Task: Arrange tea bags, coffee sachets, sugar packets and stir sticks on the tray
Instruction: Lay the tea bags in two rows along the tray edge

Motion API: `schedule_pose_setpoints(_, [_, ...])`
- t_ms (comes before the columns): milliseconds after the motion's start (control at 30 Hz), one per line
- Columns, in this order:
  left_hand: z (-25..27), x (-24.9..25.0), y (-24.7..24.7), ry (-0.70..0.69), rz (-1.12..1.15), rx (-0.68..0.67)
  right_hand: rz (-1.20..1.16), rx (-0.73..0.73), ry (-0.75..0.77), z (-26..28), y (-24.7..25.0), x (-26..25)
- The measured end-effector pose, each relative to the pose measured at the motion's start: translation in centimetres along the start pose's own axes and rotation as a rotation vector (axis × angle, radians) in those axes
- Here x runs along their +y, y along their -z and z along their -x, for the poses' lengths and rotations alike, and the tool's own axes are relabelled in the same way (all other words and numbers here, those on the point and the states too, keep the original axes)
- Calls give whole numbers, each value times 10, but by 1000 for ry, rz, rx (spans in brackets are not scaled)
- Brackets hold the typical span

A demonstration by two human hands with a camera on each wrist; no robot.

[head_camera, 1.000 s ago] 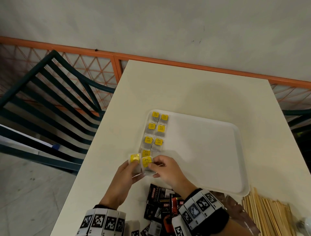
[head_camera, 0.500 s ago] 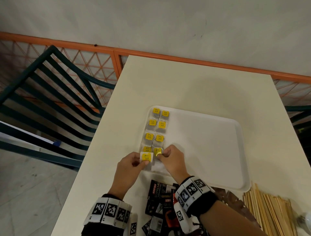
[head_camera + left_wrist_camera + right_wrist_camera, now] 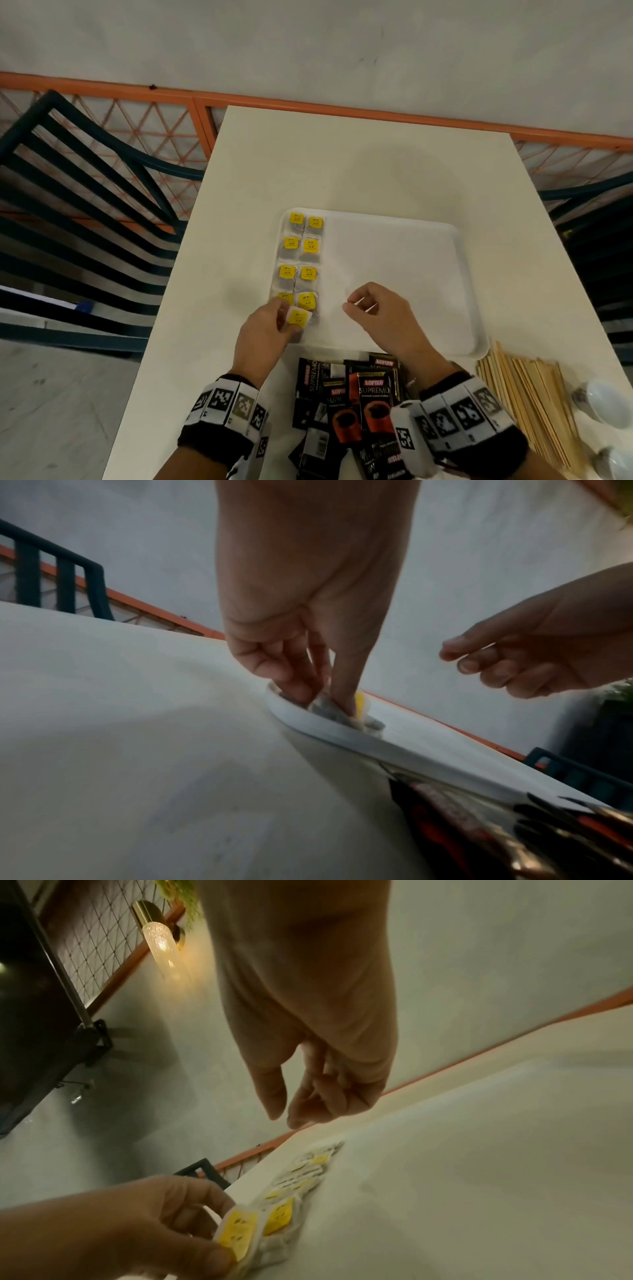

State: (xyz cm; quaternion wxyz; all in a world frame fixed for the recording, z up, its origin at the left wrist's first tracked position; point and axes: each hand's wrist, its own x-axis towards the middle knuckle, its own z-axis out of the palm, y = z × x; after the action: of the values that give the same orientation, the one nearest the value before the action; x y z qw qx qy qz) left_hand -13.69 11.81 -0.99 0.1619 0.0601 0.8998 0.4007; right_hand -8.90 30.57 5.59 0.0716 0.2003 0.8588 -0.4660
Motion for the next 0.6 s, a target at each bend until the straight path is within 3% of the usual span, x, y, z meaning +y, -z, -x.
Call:
schedule_pose_setpoints(167, [9, -4, 2, -110, -106, 109, 208, -143, 64, 32, 17, 23])
schedule_pose_setpoints(267, [21, -3, 8, -154, -83, 57, 391, -300, 98, 46, 19, 45])
schedule_pose_setpoints(467, [60, 3, 12, -118, -42, -273, 679, -395, 148, 58, 9, 70])
schedule_pose_setpoints(600, [92, 1, 2, -4, -249, -552, 729, -385, 167, 55, 8, 74])
